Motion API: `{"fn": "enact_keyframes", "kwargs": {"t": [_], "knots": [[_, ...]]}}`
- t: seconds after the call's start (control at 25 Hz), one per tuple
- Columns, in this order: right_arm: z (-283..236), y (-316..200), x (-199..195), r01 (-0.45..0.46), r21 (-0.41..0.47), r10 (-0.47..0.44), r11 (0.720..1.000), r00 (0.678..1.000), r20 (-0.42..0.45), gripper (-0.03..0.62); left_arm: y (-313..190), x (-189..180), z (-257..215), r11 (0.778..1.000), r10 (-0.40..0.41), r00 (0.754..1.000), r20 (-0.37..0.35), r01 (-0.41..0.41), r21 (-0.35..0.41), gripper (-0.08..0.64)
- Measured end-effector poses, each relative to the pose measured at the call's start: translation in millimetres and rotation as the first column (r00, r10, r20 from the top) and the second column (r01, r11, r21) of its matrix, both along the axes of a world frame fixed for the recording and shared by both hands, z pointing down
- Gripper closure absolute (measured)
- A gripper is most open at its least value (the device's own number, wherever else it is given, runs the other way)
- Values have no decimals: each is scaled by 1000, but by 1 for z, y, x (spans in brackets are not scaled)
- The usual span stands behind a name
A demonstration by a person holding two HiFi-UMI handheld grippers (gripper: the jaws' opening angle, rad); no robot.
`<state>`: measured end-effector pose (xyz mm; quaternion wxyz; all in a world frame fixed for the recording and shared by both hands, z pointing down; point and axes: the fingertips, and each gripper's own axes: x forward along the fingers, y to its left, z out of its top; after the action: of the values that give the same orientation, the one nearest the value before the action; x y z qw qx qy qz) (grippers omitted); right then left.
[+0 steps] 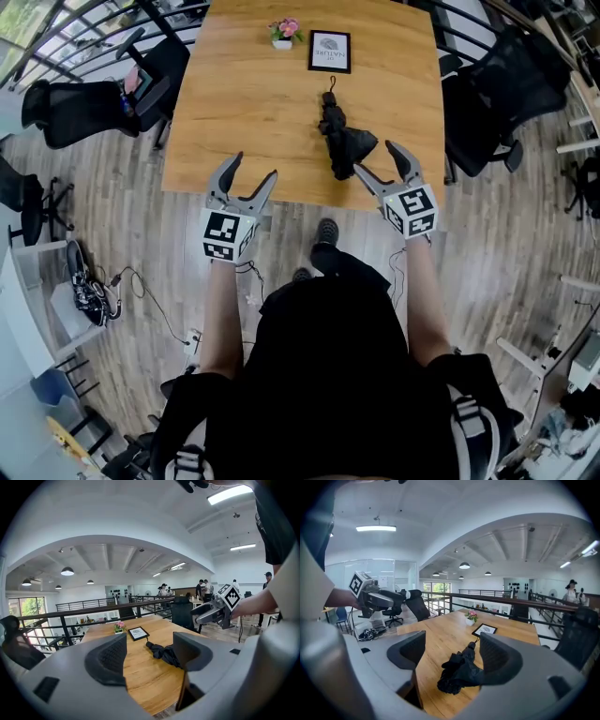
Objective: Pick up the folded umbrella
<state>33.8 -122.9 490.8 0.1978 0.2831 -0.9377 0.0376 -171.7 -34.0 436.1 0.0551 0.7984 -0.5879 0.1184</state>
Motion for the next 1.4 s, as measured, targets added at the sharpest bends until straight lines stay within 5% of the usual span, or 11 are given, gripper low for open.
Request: {"fn": "enact_keyframes", "kwargs": {"t": [0.52, 0.92, 1.4], "knots": [[18, -53, -15, 105, -17, -105, 994, 994, -19, 233, -48, 0, 9, 997, -76, 997, -6, 75, -27, 247], [30, -70, -32, 113, -48, -114, 992, 993, -20, 232, -86, 1, 13, 998, -38, 999, -2, 38, -43, 248], [50, -92, -35, 9, -91, -15, 996, 997, -69, 232, -137, -18, 27, 996, 65, 997, -35, -67, -66, 247]]}}
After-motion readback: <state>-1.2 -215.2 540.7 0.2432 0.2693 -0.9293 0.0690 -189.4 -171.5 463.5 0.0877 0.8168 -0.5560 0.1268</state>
